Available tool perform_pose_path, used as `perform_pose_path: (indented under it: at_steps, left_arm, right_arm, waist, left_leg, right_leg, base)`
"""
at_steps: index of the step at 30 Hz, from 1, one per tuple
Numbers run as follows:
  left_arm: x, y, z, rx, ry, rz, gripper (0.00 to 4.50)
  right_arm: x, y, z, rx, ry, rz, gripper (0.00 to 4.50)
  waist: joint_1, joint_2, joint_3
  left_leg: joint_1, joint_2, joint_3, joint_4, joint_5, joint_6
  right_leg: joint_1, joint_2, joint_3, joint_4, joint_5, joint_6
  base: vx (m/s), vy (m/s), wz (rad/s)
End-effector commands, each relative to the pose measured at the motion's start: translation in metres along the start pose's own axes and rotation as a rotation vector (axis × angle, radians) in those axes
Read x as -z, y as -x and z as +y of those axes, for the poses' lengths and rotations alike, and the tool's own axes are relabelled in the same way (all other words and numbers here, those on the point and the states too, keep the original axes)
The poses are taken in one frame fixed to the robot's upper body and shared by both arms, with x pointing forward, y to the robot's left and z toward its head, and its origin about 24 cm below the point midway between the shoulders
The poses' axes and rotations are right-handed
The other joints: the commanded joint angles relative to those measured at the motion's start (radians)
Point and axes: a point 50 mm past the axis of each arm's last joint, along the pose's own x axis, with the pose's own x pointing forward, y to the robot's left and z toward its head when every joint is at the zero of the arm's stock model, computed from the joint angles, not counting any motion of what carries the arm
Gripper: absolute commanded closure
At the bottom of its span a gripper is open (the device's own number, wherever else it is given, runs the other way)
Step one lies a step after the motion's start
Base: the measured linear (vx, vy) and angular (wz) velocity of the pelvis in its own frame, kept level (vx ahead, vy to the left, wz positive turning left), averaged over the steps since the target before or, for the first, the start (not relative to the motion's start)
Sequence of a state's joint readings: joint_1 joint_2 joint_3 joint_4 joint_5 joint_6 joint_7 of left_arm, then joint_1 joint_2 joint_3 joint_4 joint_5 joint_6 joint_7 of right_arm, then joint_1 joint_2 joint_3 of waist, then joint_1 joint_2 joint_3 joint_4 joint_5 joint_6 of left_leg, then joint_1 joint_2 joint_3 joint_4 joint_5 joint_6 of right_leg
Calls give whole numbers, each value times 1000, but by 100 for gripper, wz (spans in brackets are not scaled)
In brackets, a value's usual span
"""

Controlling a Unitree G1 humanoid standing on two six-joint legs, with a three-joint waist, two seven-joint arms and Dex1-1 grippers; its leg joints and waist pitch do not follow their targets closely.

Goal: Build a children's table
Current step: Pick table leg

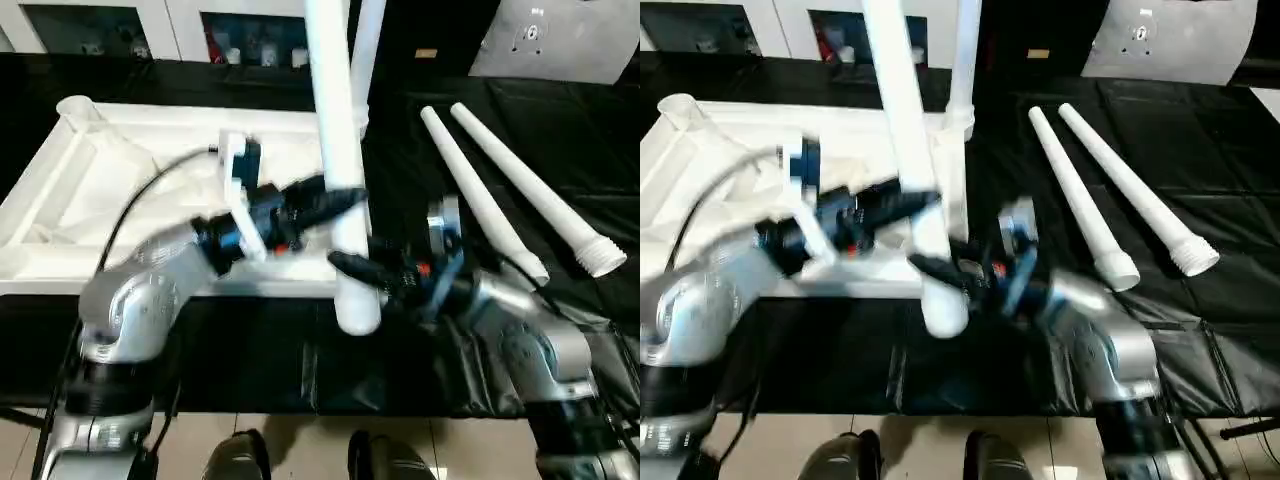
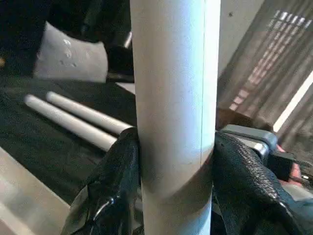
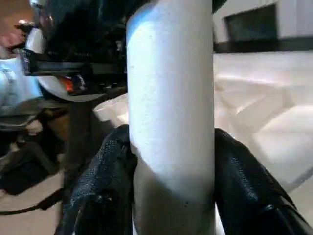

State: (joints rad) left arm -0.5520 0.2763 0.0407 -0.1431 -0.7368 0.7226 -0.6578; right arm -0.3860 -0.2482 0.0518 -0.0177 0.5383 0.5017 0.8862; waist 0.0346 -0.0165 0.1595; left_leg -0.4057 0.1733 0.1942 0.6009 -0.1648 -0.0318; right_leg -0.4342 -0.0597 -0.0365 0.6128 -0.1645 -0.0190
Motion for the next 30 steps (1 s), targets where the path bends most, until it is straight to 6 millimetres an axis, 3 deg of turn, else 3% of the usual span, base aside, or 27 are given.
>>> perform_pose_path:
  at_steps: [1, 6, 10, 16, 17, 18, 25, 30]
  left_arm:
    - [-12, 0, 3, -43, -43, -13, 238]
    - [-23, -1, 11, -111, -78, -8, 238]
    - [-24, -4, 14, -139, -86, -5, 238]
    - [-22, -6, 17, -170, -114, 17, 238]
    - [-22, -6, 18, -181, -130, 26, 238]
    - [-22, -6, 19, -186, -137, 30, 238]
    - [-27, -10, 14, -194, -183, 30, 238]
    - [-28, -15, 8, -203, -234, 55, 238]
  right_arm:
    - [-4, 3, -6, 73, 24, 13, 263]
    - [-17, -6, -10, 118, 56, 10, 263]
    - [-21, -11, -14, 152, 48, 3, 263]
    - [-19, -12, -18, 183, 40, 2, 263]
    - [-18, -12, -19, 186, 40, 3, 207]
    - [-18, -12, -19, 187, 41, 2, 193]
    - [-20, -9, -16, 154, 43, -4, 140]
    - [-27, -11, -14, 199, 155, 23, 100]
  waist:
    - [2, -2, -87]
    - [3, 0, -96]
    - [3, 0, -96]
    - [3, -1, -94]
    - [3, -1, -94]
    - [3, -2, -93]
    - [4, -5, -95]
    - [3, -9, -96]
  left_leg:
    - [29, 45, -22, -66, -156, 32]
    - [26, 43, -19, -59, -79, 61]
    - [26, 44, -18, -59, -87, 65]
    - [27, 46, -19, -60, -105, 50]
    - [27, 46, -19, -60, -110, 49]
    - [28, 46, -19, -60, -111, 47]
    - [26, 44, -18, -58, -93, 52]
    - [25, 45, -17, -57, -81, 59]
  right_leg:
    - [55, -70, 45, -73, -281, -188]
    - [60, -66, 43, -57, -140, -224]
    - [62, -67, 43, -56, -141, -236]
    - [60, -68, 43, -59, -176, -225]
    - [60, -68, 44, -60, -183, -222]
    - [60, -69, 44, -61, -190, -219]
    - [63, -69, 44, -58, -166, -217]
    - [61, -68, 44, -56, -164, -218]
  base:
    - [0, 0, 0]
    - [0, 0, 0]
    - [0, 0, 0]
    - [0, 0, 0]
    - [0, 0, 0]
    - [0, 0, 0]
    - [0, 0, 0]
    - [0, 0, 0]
